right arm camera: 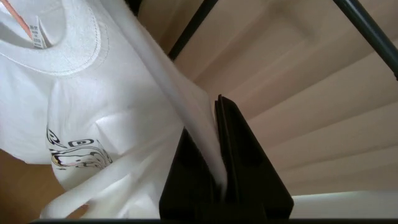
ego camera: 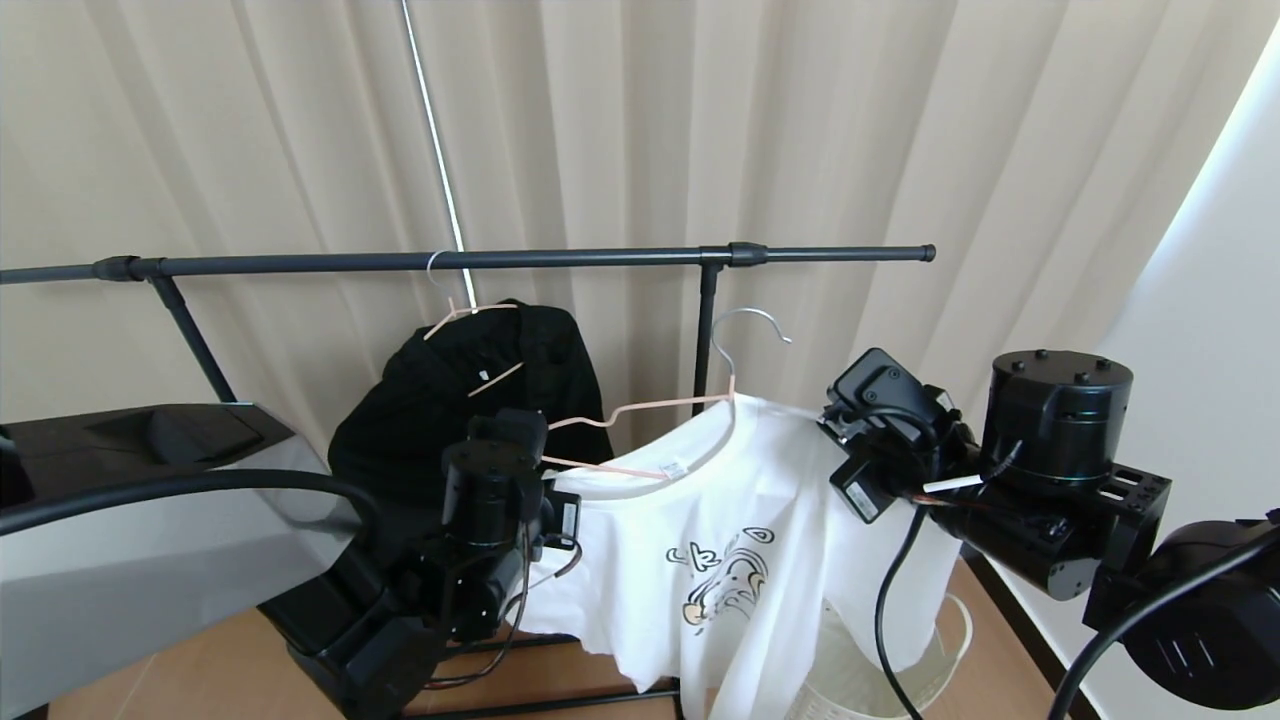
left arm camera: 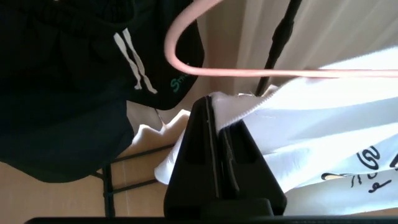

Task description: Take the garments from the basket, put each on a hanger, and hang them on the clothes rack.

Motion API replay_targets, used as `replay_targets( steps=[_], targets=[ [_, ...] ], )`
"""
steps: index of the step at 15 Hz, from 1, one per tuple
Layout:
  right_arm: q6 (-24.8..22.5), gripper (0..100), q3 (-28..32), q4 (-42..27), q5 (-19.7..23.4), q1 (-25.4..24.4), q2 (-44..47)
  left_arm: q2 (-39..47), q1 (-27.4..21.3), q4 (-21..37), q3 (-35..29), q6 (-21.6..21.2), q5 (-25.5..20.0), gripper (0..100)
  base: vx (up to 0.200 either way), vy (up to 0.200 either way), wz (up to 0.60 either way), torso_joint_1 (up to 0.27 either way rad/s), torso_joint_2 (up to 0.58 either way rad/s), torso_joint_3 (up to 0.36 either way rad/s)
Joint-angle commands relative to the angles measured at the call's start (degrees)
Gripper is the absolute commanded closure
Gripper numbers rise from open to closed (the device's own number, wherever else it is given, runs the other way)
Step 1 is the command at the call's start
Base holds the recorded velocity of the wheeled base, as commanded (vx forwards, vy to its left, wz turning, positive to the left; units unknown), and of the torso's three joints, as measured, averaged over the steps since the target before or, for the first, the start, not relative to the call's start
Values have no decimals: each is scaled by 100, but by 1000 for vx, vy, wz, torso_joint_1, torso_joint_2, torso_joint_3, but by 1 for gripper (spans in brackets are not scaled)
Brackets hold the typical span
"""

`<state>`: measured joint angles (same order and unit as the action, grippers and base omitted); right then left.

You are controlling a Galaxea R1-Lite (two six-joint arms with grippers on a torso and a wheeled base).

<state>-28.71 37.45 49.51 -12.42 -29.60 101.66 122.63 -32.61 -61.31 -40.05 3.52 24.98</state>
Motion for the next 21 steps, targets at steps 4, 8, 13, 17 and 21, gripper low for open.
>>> replay_targets(
  steps=[4, 8, 13, 17, 21],
  targets=[
    [-3, 100, -36, -2, -6, 7, -23, 16, 378, -4, -232, -106, -37, 100, 0, 0, 0, 0, 0, 0],
    [-3, 100, -54, -2, -15, 16, -23, -28, 457, -4, -258, -256, -37, 100, 0, 0, 0, 0, 0, 0],
    [-3, 100, -54, -2, -15, 95, -67, -46, 624, -4, -364, -344, -37, 100, 0, 0, 0, 0, 0, 0],
    [23, 100, -1, -2, -6, 68, 3, -371, 536, 22, -434, -590, -37, 100, 0, 0, 0, 0, 0, 0],
    [682, 100, 254, -2, -322, -222, 302, -819, 97, 49, -425, -1152, -28, 100, 0, 0, 0, 0, 0, 0]
  ],
)
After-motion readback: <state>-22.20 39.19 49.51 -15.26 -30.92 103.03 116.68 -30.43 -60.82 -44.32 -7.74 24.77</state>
